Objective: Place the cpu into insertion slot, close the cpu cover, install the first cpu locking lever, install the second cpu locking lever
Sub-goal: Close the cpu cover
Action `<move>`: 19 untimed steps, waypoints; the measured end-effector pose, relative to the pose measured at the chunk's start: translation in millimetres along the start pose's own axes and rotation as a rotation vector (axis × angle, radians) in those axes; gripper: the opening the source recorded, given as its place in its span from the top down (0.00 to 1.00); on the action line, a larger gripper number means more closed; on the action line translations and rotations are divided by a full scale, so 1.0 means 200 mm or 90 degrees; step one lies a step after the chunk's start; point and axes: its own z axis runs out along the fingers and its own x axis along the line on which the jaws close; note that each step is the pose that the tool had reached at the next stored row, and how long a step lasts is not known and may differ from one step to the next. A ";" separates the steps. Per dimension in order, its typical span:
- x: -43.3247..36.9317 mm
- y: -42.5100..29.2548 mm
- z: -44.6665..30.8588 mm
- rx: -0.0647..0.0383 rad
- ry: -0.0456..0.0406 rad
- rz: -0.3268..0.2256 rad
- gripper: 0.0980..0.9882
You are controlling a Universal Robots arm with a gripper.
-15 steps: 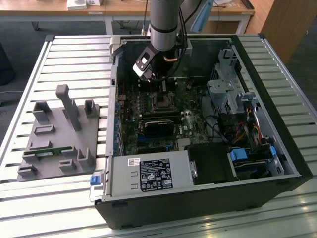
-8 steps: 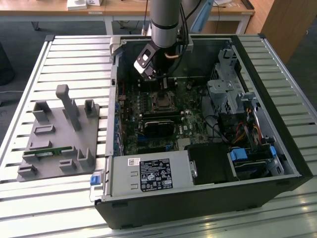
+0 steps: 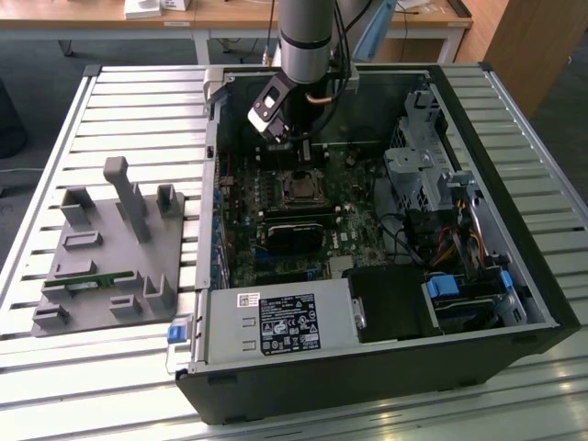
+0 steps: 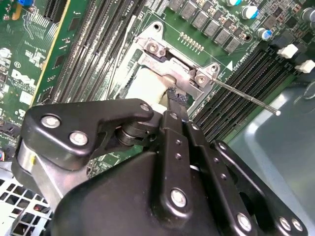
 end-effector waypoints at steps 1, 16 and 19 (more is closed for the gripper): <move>0.000 0.000 0.000 0.000 -0.0001 0.000 0.99; -0.025 -0.054 0.002 0.000 0.0001 0.000 0.99; -0.026 -0.054 0.008 0.000 0.0000 0.000 0.99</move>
